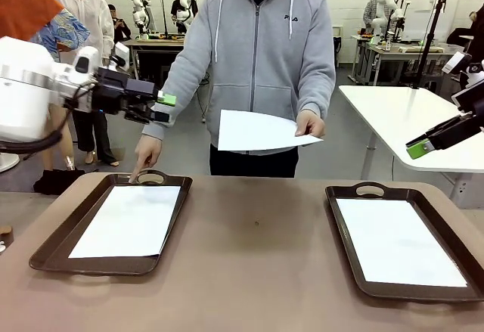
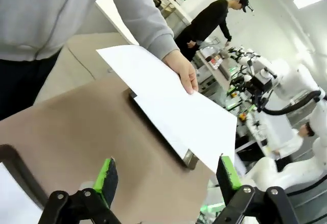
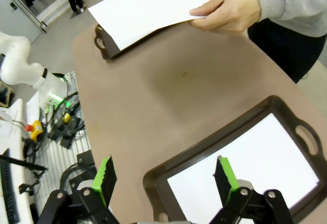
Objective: Sort the A4 documents.
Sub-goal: Receive the A4 Paper.
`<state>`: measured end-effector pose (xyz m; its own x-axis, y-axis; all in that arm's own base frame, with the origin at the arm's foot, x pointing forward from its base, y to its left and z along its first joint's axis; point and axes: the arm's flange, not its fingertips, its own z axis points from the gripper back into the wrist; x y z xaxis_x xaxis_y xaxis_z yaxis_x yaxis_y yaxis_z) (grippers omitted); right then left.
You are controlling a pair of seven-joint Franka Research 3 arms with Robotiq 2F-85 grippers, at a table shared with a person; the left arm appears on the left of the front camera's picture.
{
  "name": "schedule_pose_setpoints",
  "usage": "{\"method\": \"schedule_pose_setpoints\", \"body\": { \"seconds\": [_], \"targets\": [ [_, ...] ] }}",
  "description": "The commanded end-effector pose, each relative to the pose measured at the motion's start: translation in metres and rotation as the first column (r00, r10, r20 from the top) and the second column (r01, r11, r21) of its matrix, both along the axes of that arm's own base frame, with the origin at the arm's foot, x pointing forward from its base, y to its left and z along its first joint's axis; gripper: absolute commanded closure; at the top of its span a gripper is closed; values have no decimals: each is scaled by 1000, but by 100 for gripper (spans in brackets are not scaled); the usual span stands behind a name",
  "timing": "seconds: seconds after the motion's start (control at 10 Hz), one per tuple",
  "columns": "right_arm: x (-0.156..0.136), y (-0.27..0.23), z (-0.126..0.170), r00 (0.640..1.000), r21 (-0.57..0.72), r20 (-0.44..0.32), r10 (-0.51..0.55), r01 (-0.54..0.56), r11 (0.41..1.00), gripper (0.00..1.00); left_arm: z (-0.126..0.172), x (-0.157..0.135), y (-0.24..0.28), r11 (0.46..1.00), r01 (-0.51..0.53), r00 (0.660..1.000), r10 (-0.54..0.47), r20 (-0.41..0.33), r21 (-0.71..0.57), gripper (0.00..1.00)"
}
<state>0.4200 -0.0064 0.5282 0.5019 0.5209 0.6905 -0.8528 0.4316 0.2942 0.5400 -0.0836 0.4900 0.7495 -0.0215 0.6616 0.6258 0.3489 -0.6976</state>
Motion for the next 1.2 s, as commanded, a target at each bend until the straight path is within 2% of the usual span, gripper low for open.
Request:
{"method": "schedule_pose_setpoints", "body": {
  "seconds": [0.0, 0.3, 0.7, 1.1],
  "targets": [
    [0, 1, 0, 1000, 4, 1, 4, -4, 1000, 0, -9, 22, -2, 997, -35, 996, 29, -89, -64, 0],
    [0, 1, 0, 1000, 4, 1, 4, -4, 1000, 0, -33, 39, -13, 988, -71, 979, 44, -197, -135, 0],
    [0, 1, 0, 1000, 4, 1, 4, -4, 1000, 0, -49, 53, -38, 968, -16, 955, -60, -292, -251, 0],
    [0, 1, 0, 1000, 4, 1, 4, -4, 1000, 0, -66, 64, -63, 943, 60, 902, -192, -387, -328, 0]
  ]
}}
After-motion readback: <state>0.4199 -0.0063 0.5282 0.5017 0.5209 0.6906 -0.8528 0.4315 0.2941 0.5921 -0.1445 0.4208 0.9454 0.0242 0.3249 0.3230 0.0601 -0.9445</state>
